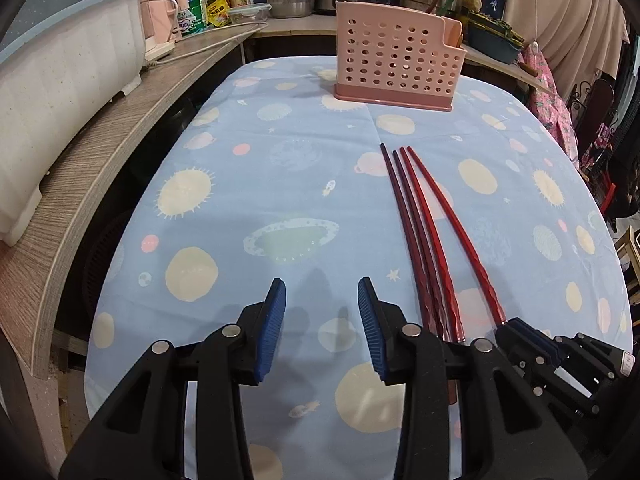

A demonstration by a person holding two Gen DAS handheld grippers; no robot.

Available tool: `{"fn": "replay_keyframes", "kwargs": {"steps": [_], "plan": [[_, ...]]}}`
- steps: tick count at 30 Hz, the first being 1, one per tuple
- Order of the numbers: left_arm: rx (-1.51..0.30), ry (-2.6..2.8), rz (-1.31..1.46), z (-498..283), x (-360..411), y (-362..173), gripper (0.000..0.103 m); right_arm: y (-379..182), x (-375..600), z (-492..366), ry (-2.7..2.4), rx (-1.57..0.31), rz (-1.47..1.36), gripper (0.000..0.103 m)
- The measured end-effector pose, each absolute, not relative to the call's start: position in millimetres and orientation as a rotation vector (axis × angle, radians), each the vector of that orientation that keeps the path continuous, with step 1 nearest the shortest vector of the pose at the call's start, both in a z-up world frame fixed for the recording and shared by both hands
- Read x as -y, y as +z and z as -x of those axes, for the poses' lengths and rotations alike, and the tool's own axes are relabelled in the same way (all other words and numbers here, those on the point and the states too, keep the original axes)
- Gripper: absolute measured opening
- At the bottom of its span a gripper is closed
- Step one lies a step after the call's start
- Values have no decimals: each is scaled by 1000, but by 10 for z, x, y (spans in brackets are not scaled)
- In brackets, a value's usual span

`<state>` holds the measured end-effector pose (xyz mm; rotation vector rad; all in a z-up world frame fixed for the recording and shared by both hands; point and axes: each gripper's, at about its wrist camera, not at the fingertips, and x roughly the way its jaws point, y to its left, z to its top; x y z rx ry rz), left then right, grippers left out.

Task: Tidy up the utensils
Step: 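Grasp a bright red chopstick with the right tool, then lower the left tool onto a dark red chopstick and close it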

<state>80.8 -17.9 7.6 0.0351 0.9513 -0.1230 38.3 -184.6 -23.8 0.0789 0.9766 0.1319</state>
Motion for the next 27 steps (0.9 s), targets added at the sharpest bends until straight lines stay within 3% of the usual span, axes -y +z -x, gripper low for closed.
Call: {"fn": "replay_keyframes", "kwargs": {"steps": [5, 27], "plan": [[-961, -134, -36, -788, 245, 24, 49, -240, 1906, -382, 115, -977, -91, 7], [-1032, -246, -7, -714, 491, -169, 49, -235, 1966, -369, 114, -977, -114, 7]]}}
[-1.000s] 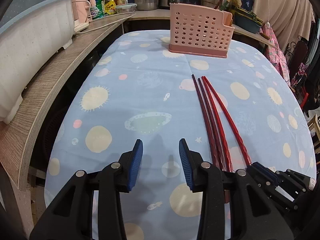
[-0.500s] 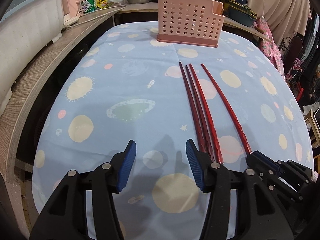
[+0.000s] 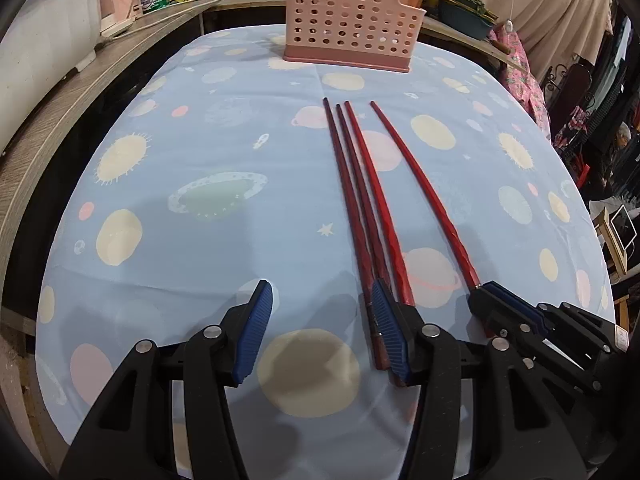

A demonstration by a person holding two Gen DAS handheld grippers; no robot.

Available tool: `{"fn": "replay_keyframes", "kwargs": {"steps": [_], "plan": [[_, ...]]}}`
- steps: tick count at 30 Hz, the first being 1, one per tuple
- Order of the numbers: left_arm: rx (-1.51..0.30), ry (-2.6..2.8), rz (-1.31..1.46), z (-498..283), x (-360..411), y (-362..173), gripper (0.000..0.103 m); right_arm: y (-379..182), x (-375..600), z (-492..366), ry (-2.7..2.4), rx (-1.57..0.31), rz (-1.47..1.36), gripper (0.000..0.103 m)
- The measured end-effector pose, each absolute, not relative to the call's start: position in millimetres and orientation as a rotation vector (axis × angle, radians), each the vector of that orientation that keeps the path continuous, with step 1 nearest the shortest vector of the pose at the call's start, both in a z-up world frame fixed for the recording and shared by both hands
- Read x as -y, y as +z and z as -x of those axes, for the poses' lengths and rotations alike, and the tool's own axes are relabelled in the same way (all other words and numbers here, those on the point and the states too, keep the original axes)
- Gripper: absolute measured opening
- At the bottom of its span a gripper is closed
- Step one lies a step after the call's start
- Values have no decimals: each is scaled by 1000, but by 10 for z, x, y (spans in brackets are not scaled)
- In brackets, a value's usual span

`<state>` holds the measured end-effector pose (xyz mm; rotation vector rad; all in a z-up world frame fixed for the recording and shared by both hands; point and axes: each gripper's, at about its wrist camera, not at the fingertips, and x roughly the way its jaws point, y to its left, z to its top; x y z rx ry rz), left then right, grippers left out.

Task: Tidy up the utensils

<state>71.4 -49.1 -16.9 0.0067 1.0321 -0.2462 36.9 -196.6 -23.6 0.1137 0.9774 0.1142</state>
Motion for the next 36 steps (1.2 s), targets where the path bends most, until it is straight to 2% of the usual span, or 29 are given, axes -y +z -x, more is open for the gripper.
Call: {"fn": "replay_keyframes", "kwargs": {"steps": [19, 22, 28, 32, 36], "plan": [[-1046, -231, -49, -710, 559, -273, 49, -234, 1960, -373, 116, -979, -119, 7], [-1045, -222, -44, -718, 533, -271, 45, -234, 1966, -373, 116, -979, -118, 7], [-1045, -211, -19, -743, 443, -262, 28, -234, 1969, -375, 116, -979, -118, 7], [-1055, -214, 8, -775, 369, -263, 9, -233, 1966, -375, 116, -980, -117, 7], [-1064, -218, 29, -794, 331, -253, 8, -230, 1962, -378, 116, -978, -116, 7]]}}
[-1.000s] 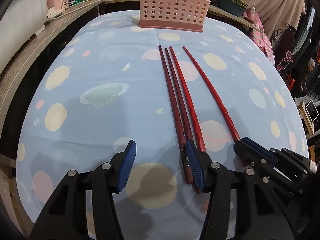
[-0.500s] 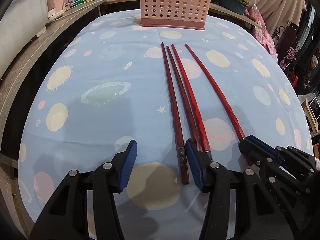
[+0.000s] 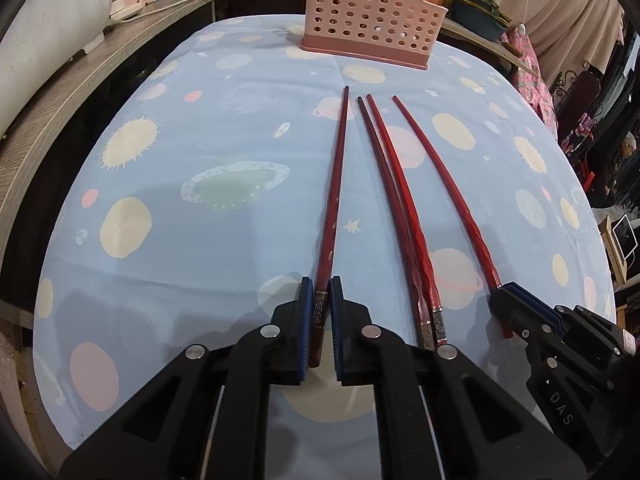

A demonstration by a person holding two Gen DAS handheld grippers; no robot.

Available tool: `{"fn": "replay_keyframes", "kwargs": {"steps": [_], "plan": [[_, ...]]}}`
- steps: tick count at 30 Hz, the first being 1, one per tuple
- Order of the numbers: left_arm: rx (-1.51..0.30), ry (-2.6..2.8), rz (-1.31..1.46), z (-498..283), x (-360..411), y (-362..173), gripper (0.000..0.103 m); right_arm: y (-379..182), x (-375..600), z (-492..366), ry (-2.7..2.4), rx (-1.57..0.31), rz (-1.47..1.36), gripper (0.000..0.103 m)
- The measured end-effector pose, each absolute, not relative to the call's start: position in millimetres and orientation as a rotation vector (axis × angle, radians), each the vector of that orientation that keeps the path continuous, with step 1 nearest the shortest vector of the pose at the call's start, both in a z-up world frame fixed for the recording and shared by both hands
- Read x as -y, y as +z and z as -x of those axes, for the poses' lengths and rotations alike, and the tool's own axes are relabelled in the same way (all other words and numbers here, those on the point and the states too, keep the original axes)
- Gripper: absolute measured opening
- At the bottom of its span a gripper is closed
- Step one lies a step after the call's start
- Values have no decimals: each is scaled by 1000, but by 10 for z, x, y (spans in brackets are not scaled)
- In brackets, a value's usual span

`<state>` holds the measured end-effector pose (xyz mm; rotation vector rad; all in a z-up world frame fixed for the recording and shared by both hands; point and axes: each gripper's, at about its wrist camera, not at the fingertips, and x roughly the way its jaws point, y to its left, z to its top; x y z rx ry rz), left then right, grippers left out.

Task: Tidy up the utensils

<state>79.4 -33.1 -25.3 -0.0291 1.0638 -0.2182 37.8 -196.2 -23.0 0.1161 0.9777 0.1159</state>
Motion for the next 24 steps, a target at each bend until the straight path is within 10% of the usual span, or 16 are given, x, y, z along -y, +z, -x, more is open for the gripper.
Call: {"fn": "replay_keyframes", "kwargs": {"steps": [24], "plan": [[-894, -157, 96, -1131, -66, 632, 4, 779, 2170, -788, 125, -762, -153, 7]]}}
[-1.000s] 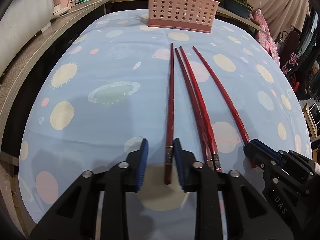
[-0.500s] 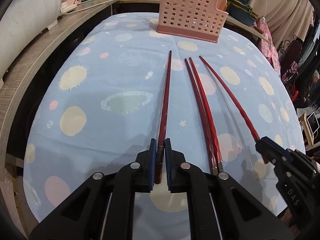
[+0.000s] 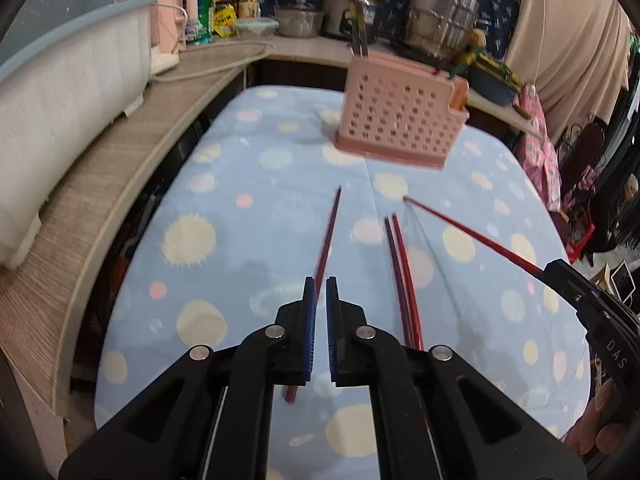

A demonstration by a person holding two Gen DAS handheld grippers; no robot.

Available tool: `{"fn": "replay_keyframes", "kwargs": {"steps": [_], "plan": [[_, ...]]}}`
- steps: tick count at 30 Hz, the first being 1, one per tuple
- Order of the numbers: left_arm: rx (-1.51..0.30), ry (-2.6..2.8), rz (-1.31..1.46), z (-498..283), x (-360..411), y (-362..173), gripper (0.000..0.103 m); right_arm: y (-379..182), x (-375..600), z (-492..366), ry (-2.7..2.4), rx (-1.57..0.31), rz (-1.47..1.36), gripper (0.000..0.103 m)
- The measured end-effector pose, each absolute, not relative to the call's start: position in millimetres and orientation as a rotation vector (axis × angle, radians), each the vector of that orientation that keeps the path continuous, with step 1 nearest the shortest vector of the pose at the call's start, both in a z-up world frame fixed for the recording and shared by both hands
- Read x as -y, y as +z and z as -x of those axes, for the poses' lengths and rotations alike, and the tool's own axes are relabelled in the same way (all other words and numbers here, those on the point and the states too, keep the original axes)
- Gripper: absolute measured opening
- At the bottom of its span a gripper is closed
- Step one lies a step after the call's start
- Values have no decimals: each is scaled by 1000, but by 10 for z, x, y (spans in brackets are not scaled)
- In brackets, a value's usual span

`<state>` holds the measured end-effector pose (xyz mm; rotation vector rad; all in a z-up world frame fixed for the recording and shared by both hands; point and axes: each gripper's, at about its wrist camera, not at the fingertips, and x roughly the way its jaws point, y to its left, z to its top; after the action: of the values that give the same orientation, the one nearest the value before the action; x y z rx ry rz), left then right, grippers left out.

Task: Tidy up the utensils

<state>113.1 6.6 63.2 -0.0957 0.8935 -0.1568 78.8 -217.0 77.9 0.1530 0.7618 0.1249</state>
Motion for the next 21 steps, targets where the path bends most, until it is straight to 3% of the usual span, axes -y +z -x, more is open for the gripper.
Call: {"fn": "replay_keyframes", "kwargs": {"steps": [7, 12, 14, 21], "plan": [[-866, -169, 118, -1191, -239, 727, 6, 1006, 2234, -914, 118, -709, -181, 7], [-947, -204, 92, -1095, -194, 292, 33, 938, 2220, -875, 120, -730, -191, 7], [-974, -216, 64, -1030, -143, 112, 36, 897, 2210, -854, 121, -739, -196, 7], [-1047, -224, 33, -937, -112, -287, 36, 777, 2183, -794, 121, -771, -202, 7]]}}
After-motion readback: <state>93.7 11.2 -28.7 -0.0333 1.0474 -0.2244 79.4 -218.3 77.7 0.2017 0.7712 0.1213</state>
